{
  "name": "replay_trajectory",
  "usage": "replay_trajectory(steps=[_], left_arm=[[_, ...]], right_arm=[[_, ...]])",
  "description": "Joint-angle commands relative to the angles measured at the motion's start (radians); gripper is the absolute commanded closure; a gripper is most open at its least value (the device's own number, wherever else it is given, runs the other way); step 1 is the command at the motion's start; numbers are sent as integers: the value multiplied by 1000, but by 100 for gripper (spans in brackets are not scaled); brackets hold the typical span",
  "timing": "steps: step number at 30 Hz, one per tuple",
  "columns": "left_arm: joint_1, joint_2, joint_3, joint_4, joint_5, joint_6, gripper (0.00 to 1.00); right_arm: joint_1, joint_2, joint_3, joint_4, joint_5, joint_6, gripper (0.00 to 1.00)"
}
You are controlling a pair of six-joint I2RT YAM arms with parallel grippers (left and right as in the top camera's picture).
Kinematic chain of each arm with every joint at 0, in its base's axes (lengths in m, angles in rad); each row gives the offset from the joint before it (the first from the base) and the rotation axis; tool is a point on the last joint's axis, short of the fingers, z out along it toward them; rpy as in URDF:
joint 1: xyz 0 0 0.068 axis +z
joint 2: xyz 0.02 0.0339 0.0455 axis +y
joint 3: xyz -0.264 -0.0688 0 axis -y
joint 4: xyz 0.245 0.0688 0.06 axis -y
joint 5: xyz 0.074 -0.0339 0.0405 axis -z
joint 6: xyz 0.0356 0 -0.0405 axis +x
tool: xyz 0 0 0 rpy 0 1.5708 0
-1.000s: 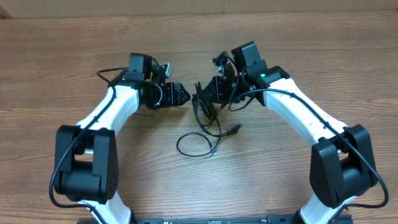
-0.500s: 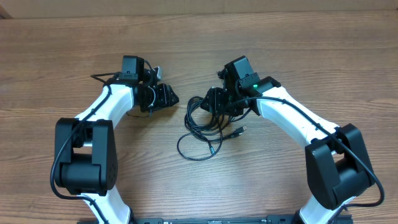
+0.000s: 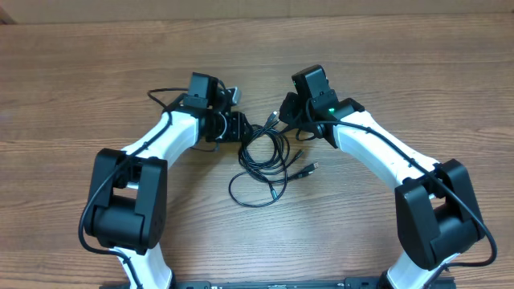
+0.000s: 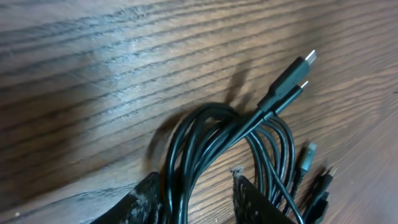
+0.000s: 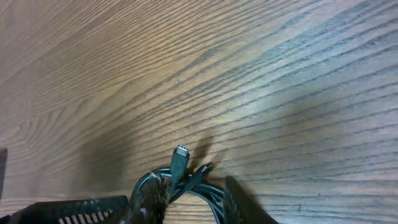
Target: Untangle cables
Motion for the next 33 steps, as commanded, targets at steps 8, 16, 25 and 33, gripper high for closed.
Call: replay_trajectory(steps=[8, 16, 25, 33], left_arm=[[-41, 40, 5, 9, -158, -15, 64], [-67, 43, 6, 11, -185, -11, 87], [-32, 42, 98, -118, -36, 177, 96], [-27, 42, 99, -109, 167, 322, 96]], right_arm=[[-3, -1, -3, 0, 17, 11, 60], [-3, -1, -3, -32, -19, 11, 56], [-18, -1, -3, -31, -76, 81, 79], [-18, 4, -3, 34, 19, 96, 87]])
